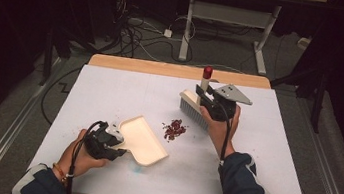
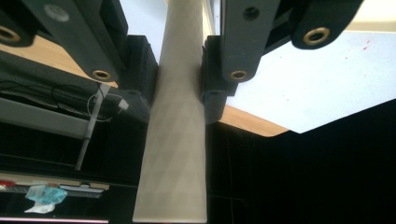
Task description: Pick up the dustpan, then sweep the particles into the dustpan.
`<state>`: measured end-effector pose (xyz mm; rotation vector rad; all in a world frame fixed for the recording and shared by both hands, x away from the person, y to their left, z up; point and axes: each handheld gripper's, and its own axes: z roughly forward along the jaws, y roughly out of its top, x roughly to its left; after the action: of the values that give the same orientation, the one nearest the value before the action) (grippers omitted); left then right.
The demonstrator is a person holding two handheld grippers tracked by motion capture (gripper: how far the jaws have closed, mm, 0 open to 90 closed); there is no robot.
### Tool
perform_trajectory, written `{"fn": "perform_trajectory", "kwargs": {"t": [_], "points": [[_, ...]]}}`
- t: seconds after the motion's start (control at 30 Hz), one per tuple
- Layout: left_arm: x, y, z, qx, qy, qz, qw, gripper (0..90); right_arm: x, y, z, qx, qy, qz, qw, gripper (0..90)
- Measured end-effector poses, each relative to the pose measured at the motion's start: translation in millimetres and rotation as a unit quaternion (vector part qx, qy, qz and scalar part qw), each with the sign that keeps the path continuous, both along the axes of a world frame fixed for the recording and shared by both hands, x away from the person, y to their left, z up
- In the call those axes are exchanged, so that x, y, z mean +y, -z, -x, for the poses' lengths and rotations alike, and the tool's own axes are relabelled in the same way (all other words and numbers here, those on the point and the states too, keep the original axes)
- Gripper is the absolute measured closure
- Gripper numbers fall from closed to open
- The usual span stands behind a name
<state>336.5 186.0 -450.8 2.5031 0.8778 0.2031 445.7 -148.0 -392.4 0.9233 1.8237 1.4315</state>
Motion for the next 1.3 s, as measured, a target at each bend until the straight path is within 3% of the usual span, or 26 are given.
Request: {"fn": "perform_trajectory", "kwargs": {"t": [0.43,0.57,0.73,1.07,1.3], "points": [[-0.1,2.7,0.6,0.001,0.000,-0.003,1.0000,64.3,15.6,7.3,-2.9,0.009,-0.008,0.007,0.9999,70.1],[-1.0,4.7,0.2,0.003,0.000,-0.007,1.0000,64.3,20.9,6.1,-1.1,0.006,-0.011,0.019,0.9997,70.1],[-3.8,4.8,-0.6,0.002,0.001,-0.007,1.0000,64.3,20.5,7.7,-0.4,0.010,-0.014,0.008,0.9998,70.1],[-10.9,5.4,-1.9,0.005,-0.001,-0.017,0.9998,64.3,27.4,8.7,16.3,0.027,-0.035,0.002,0.9990,70.0],[-17.4,6.4,-2.1,0.006,-0.004,-0.022,0.9997,64.3,28.0,13.8,30.3,0.020,-0.045,-0.002,0.9988,69.8]]}}
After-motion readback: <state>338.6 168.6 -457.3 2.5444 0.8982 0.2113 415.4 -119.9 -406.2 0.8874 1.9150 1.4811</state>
